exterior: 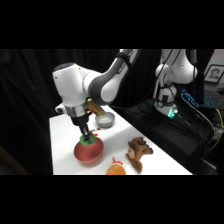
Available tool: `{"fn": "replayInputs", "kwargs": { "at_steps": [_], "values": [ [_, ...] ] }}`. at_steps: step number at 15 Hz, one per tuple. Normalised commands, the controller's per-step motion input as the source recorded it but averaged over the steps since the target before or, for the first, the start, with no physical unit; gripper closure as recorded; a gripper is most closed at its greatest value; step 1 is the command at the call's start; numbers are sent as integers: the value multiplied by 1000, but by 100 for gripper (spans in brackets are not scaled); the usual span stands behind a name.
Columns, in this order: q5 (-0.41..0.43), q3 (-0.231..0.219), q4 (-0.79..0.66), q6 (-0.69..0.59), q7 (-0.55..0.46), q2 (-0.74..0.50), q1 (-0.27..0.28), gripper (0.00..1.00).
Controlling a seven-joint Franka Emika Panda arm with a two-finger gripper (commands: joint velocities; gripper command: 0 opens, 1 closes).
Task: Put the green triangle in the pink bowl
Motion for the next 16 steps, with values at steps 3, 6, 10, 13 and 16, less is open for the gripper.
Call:
{"fn": "replayInputs", "kwargs": {
  "at_steps": [3, 6, 10, 13, 16],
  "values": [
    [124, 42, 202, 189, -90, 224, -50, 94],
    [93, 21, 210, 164, -62, 216, -37, 95],
    [93, 12, 226, 86, -55, 199, -39, 90],
    [103, 15, 201, 25, -53, 143, -38, 54],
    [112, 26, 171, 2, -70, 98, -41, 30]
  ]
}}
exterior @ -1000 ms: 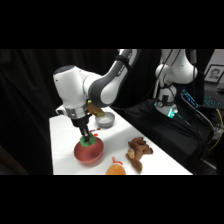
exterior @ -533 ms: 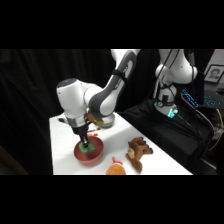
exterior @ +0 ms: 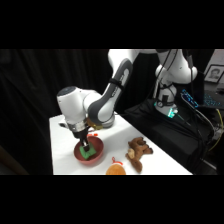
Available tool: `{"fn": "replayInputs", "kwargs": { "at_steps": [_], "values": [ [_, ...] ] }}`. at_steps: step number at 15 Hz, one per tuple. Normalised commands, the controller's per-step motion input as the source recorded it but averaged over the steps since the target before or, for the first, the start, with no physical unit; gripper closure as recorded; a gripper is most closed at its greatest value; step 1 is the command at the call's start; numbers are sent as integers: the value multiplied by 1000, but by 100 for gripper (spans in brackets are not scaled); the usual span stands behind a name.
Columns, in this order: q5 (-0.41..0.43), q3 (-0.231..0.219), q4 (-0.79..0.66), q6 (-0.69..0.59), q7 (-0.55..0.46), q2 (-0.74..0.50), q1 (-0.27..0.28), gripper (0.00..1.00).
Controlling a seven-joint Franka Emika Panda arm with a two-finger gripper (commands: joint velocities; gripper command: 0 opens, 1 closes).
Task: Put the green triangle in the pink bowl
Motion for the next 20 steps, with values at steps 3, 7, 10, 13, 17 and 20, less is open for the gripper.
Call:
{"fn": "replayInputs", "kwargs": {
  "at_steps": [3, 7, 10, 13, 17, 20],
  "values": [
    [98, 21, 116, -57, -68, 32, -27, 5],
    [85, 12, -23, -131, -53, -136, -13, 0],
    [89, 15, -196, -192, -41, -345, -4, 0],
    [88, 20, -301, -175, -37, -456, 4, 0],
    [78, 17, -394, -135, -4, -527, 25, 0],
    [58, 13, -418, -97, 18, -518, 34, 0]
  ]
}}
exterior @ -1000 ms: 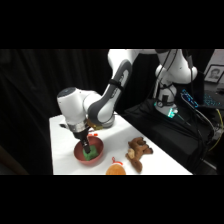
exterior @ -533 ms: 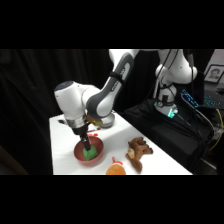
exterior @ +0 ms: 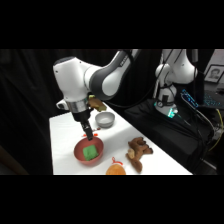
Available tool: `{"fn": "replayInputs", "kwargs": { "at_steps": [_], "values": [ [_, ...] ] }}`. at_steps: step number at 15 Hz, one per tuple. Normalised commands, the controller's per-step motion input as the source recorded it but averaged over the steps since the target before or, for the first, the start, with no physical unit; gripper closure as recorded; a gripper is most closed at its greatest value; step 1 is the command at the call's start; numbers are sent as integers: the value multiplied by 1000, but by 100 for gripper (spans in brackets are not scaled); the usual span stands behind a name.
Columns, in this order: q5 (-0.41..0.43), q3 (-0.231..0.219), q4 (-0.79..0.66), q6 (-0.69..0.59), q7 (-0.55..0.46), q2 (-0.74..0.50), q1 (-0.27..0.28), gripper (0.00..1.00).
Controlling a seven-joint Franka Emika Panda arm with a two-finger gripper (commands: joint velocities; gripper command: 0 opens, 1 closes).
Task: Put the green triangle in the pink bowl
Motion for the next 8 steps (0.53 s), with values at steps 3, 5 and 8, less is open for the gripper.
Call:
{"fn": "replayInputs", "kwargs": {
  "at_steps": [3, 5, 8],
  "values": [
    [46, 14, -412, -70, 30, -495, 28, 0],
    [42, 18, -399, -53, 34, -478, 23, 0],
    [45, 27, -375, -28, 22, -443, 18, 0]
  ]
}}
